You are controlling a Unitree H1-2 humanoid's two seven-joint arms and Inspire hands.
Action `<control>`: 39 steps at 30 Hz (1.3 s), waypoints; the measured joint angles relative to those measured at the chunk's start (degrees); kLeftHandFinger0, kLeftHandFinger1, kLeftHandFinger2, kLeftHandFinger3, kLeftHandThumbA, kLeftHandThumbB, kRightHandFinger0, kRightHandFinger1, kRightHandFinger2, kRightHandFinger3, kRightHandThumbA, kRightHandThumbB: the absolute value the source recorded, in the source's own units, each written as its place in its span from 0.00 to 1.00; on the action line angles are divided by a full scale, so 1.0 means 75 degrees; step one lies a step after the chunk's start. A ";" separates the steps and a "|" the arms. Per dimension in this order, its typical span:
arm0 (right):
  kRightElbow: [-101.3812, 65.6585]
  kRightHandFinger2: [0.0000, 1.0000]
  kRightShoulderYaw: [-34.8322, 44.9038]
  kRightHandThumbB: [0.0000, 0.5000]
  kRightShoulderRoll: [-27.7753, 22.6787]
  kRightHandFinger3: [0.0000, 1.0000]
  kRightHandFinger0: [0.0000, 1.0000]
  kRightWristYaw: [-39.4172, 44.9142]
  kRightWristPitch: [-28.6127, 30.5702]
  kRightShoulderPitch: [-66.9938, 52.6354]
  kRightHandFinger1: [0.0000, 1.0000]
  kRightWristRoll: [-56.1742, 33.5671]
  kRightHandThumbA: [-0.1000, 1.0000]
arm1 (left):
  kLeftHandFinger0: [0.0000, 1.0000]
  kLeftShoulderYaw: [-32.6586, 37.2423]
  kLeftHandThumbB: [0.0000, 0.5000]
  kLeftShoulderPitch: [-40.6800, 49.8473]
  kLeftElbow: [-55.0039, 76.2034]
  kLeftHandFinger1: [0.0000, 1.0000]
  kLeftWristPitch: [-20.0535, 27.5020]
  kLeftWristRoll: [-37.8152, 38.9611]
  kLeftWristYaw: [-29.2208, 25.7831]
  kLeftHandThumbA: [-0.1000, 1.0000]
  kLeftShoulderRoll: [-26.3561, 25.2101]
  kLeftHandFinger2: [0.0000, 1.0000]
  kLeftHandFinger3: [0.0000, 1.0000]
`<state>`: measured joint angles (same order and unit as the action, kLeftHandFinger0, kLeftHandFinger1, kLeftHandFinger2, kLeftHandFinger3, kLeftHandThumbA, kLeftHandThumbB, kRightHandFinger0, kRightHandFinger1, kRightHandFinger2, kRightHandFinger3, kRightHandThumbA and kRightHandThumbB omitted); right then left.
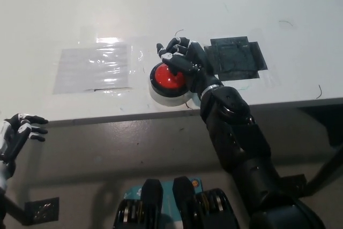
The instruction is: The robot uses its right hand to make a fist and press the red button kept in the middle of the desk
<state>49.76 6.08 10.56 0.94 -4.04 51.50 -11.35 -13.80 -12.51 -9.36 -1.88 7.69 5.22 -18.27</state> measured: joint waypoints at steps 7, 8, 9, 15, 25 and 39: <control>-0.0290 0.34 0.0007 0.12 -0.0024 0.41 0.00 -0.0010 -0.0217 0.0034 0.02 -0.0043 0.58 | 0.48 -0.0011 0.01 0.0002 -0.0003 0.48 0.0000 0.0044 0.0011 0.59 -0.0006 0.53 0.49; -0.0350 0.33 0.0023 0.13 -0.0036 0.40 0.00 -0.0016 -0.0294 0.0060 0.02 -0.0056 0.58 | 0.49 -0.0015 0.02 0.0004 -0.0003 0.49 0.0000 0.0055 0.0013 0.60 -0.0007 0.54 0.49; -0.0432 0.34 0.0069 0.13 -0.0047 0.41 0.00 -0.0028 -0.0428 0.0123 0.02 -0.0076 0.58 | 0.48 -0.0012 0.02 0.0008 -0.0003 0.48 0.0001 0.0060 0.0016 0.61 -0.0017 0.53 0.49; -0.1411 0.30 0.0232 0.17 -0.0269 0.36 0.00 -0.0160 -0.1125 0.0616 0.00 -0.0110 0.61 | 0.44 0.0005 0.02 0.0063 0.0029 0.45 -0.0023 0.0038 0.0012 0.62 -0.0064 0.50 0.49; -0.3298 0.34 0.0621 0.20 -0.0913 0.39 0.00 -0.0260 -0.2144 0.0986 0.00 -0.0368 0.63 | 0.50 -0.0003 0.02 0.0203 0.0093 0.50 -0.0113 0.0046 0.0013 0.62 -0.0087 0.57 0.52; -0.5795 0.37 0.1324 0.07 -0.2483 0.50 0.00 -0.0162 -0.2885 -0.1259 0.05 -0.0689 0.61 | 0.52 -0.0005 0.04 0.0343 0.0147 0.51 -0.0164 0.0055 0.0012 0.62 -0.0162 0.56 0.51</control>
<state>6.29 16.02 -8.06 -0.28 -25.68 42.05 -16.52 -13.84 -9.94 -8.27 -3.11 8.10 5.31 -19.49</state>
